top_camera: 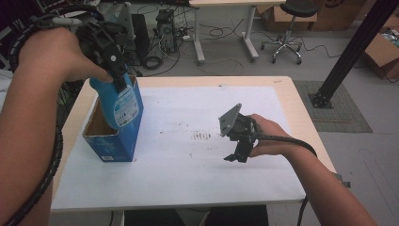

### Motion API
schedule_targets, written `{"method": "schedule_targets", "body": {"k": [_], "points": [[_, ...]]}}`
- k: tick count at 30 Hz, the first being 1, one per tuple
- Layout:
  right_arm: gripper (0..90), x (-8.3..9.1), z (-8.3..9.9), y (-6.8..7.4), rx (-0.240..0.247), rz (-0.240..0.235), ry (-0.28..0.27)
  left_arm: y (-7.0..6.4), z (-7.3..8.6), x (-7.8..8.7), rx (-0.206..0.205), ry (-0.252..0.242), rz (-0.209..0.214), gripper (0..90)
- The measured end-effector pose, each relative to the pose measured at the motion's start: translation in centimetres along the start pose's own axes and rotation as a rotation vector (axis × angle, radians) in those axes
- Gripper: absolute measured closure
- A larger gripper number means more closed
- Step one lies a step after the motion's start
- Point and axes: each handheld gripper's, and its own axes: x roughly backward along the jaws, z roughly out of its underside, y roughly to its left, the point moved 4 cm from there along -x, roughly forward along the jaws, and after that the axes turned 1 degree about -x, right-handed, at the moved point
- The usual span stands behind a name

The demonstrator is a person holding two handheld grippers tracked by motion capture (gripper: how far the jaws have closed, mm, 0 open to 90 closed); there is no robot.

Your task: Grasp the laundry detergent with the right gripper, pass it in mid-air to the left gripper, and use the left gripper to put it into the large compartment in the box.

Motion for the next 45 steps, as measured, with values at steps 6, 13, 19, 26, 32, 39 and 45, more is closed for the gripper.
{"method": "schedule_targets", "body": {"k": [6, 13, 19, 26, 32, 39, 45], "points": [[0.0, -0.1, 1.2, 0.0, -0.015, -0.009, 0.036, 2.1, 0.5, 0.3, 0.157, 0.021, -0.003, 38.8], [0.0, 0.2, 2.4, 0.1, -0.032, -0.021, 0.071, 4.4, 0.6, 0.8, 0.300, 0.021, 0.010, 38.8], [0.0, 0.4, 3.3, 0.1, -0.049, -0.018, 0.086, 5.7, 0.6, 0.9, 0.395, 0.009, 0.016, 38.8], [0.0, 0.7, 3.6, 0.2, -0.058, -0.008, 0.084, 6.7, 0.5, -0.3, 0.438, 0.007, 0.001, 38.8], [0.0, 0.5, 3.5, 0.4, -0.054, -0.009, 0.088, 7.2, 0.4, -2.3, 0.445, 0.011, 0.005, 38.8], [0.0, 0.4, 3.4, 0.5, -0.055, -0.009, 0.079, 7.5, 0.1, -5.7, 0.445, 0.021, 0.024, 38.8], [0.0, 0.4, 3.3, 0.6, -0.059, -0.005, 0.070, 7.6, -0.4, -9.0, 0.444, 0.024, 0.042, 38.8]]}}
